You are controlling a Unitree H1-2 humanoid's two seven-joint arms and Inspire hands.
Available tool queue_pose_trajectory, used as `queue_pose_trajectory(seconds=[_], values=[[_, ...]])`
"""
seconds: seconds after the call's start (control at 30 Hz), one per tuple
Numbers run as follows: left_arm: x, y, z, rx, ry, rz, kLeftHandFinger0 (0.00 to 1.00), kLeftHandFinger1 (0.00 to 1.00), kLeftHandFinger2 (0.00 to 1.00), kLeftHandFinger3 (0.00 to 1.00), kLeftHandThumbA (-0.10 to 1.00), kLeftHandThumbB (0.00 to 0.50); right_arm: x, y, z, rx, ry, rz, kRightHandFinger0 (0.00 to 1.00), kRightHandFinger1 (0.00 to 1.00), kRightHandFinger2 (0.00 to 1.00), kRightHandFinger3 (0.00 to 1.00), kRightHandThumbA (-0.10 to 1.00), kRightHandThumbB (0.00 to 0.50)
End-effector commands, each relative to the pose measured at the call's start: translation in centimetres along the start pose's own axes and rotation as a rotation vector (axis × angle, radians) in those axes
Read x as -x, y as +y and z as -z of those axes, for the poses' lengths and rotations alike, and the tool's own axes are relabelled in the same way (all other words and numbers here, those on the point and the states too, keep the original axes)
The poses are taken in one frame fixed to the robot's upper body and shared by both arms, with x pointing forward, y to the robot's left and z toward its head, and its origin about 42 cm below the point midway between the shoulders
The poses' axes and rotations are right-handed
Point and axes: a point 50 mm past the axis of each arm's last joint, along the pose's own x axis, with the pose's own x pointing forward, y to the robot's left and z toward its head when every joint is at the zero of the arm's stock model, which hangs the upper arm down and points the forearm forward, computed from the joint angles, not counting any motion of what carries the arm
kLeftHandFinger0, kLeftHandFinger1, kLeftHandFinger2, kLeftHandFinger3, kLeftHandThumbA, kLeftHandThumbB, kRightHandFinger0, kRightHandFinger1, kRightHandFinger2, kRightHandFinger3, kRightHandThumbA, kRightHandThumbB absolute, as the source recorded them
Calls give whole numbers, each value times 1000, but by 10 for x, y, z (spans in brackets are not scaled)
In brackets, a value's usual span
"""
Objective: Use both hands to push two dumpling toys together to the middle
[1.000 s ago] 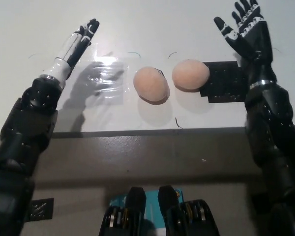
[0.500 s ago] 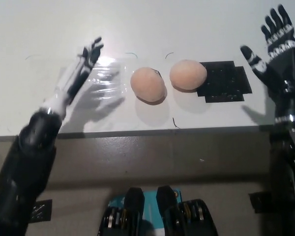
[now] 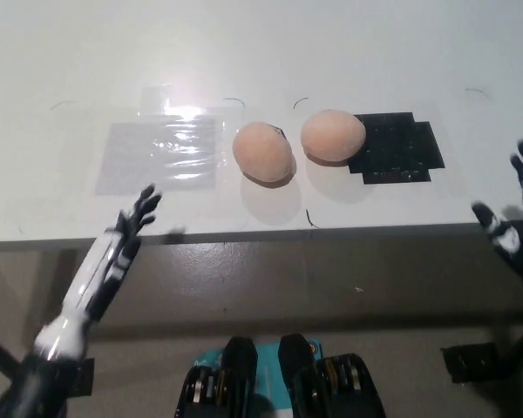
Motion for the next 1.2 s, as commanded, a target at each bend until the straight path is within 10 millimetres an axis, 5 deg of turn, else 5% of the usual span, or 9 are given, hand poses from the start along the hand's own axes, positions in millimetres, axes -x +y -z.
queue_pose_trajectory(seconds=[0.0,0.1,0.2,0.27,0.43,0.6,0.73,0.93,1.17], values=[[48,47,-80,68,-230,-75,1000,1000,1000,1000,1000,345,33,4,-57,-4,-63,-215,1000,1000,1000,1000,1000,226],[60,47,-66,73,-167,-94,1000,1000,1000,1000,1000,342,42,2,-40,15,-17,-209,1000,1000,1000,1000,1000,218],[78,43,-36,48,-86,-95,1000,1000,1000,1000,1000,253,58,1,-5,-13,94,-181,1000,1000,1000,1000,1000,225],[83,41,-17,50,-42,-97,1000,1000,1000,1000,1000,208,64,-1,12,-67,156,-151,1000,1000,1000,1000,1000,185],[95,36,27,55,107,-113,1000,1000,1000,1000,1000,214,76,-5,53,-74,259,-106,1000,1000,1000,1000,1000,105],[97,33,59,54,220,-100,1000,1000,1000,1000,1000,199,91,0,71,-54,325,-122,1000,1000,1000,1000,1000,151],[97,31,70,47,259,-84,1000,1000,1000,1000,1000,184,97,3,81,-68,358,-108,1000,1000,1000,1000,1000,135],[100,28,79,47,299,-77,1000,1000,1000,1000,1000,128,108,1,93,-57,361,-48,1000,1000,1000,1000,1000,180],[118,22,83,62,338,-84,1000,1000,1000,1000,1000,131,129,-5,104,-42,417,-38,1000,1000,1000,1000,1000,205]])
